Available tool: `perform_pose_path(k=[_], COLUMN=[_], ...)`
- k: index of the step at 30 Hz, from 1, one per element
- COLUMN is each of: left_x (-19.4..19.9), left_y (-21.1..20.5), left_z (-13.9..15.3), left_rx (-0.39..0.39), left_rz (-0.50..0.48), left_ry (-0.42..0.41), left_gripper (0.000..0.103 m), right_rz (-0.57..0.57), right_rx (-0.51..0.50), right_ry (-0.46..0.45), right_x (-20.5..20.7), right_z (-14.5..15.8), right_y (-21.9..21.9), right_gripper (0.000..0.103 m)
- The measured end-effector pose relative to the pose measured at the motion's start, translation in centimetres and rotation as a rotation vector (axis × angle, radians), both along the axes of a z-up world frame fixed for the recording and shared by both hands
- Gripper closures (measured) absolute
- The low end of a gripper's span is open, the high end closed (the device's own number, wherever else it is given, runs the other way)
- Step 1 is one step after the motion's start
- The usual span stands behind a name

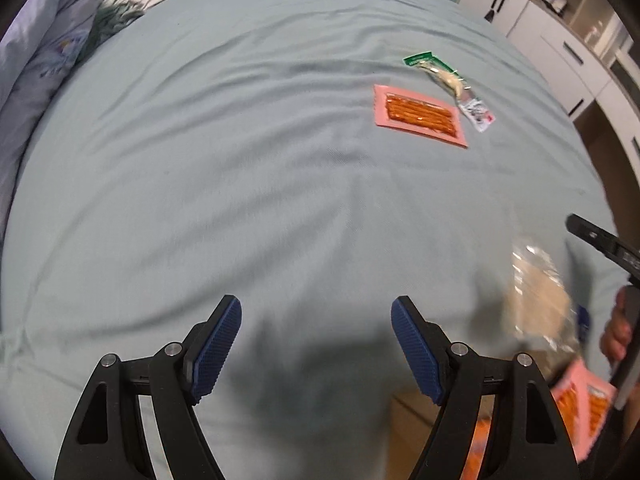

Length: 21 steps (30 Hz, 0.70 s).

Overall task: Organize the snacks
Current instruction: 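Move both open tools back to the last two packets on the sheet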

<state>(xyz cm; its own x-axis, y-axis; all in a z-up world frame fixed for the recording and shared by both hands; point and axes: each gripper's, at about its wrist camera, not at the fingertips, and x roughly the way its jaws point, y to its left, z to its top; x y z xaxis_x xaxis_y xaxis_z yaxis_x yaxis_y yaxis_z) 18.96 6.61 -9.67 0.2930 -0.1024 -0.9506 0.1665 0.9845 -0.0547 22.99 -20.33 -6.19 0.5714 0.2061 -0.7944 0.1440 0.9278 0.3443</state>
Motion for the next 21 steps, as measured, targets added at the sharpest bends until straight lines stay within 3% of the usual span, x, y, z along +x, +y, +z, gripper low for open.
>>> perform_pose_path(k=[6, 15, 17, 21], left_x=[3.5, 8.2, 9.2, 11.1], left_y=[0.4, -4.4, -6.6, -10.5], left_z=[-1.6, -4.2, -4.6, -4.9], left_rx=[-0.077, -0.078, -0.013, 0.059], left_rz=[0.023, -0.045, -0.099, -0.213], left_ry=[0.061, 0.094, 0.068, 0.041], left_gripper=[0.025, 0.025, 0.018, 0.016], right_rz=[-0.001, 0.056, 0.094, 0.182], right_rx=[-0.003, -0.060, -0.115, -0.236], right_ry=[0.031, 0.015, -0.011, -0.051], right_x=[2.2, 7.0, 8.4, 12.4], right_z=[-1.9, -2.4, -2.1, -1.8], right_y=[0.4, 0.9, 1.1, 1.4], right_gripper=[0.026, 0.026, 0.026, 0.026])
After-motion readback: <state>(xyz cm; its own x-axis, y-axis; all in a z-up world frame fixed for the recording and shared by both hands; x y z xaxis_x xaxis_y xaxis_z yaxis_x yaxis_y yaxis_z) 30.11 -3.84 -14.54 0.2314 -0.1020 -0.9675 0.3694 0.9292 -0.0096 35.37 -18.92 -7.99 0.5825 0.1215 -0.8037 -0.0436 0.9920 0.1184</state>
